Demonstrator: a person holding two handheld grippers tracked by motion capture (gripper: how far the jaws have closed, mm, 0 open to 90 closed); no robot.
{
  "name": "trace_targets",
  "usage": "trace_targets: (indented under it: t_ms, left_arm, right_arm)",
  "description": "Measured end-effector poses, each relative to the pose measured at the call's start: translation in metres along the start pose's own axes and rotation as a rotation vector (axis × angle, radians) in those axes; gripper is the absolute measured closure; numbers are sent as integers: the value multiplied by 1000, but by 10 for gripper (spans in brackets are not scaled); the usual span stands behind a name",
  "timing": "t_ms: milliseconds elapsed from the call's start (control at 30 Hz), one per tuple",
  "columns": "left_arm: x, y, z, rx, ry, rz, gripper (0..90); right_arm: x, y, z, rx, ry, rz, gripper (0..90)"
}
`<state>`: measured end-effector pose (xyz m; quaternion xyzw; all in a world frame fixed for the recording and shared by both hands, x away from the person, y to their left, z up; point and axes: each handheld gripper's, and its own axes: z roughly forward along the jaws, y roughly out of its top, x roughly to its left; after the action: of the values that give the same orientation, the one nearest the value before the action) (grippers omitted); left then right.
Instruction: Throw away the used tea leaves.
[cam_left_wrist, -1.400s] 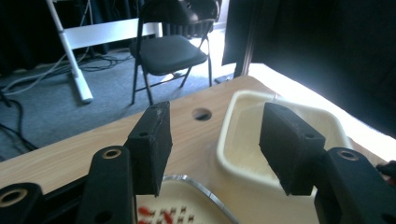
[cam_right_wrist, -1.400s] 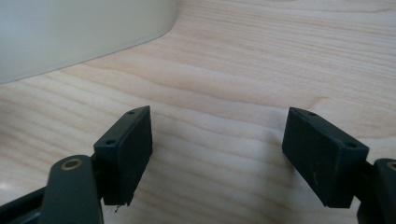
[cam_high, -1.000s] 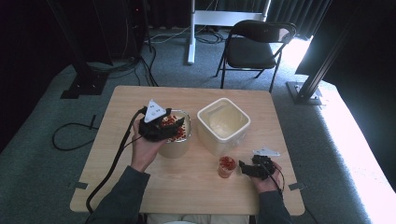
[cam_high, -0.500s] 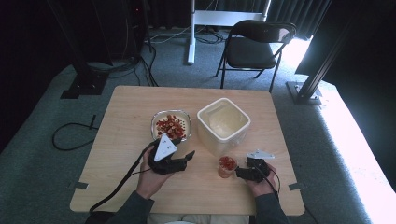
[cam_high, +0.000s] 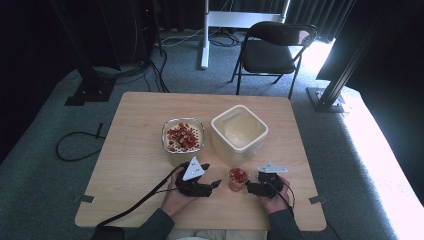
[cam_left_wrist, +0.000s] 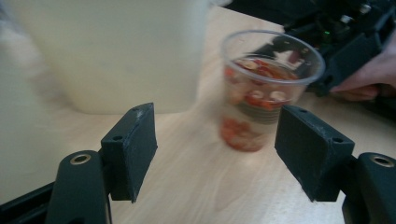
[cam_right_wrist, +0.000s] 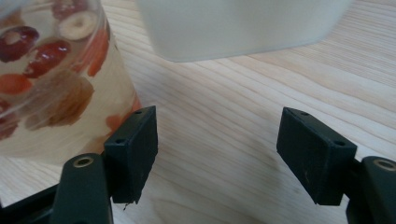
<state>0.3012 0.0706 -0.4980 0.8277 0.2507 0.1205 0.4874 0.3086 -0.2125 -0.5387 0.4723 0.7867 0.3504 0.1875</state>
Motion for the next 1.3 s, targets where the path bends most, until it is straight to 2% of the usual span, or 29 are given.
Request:
trace_targets:
  t_ms: [300,433,600,800,933,1133,1300]
  left_arm:
    - [-1,-7,13,-28,-63,17,287]
    - [-3,-9,16,-44,-76,33,268]
    - [-3,-10,23,-70,-99,21,251]
    - [-3,-10,30,-86,-105,20,230]
    - [-3,-10,39,-117,-127,14,210]
    - [-3,-9,45,-130,-129,18,209]
    - [-1,-7,44,-125,-107,10,246]
  right_arm:
    - [16,5,6,-6,23,-46,287]
    - [22,7,9,-7,32,-58,287]
    - [27,8,11,-4,40,-73,287]
    - [30,8,13,-2,45,-81,287]
    - [30,8,14,7,46,-87,286]
    - [32,8,15,9,49,-97,286]
    - [31,7,16,23,46,-104,277]
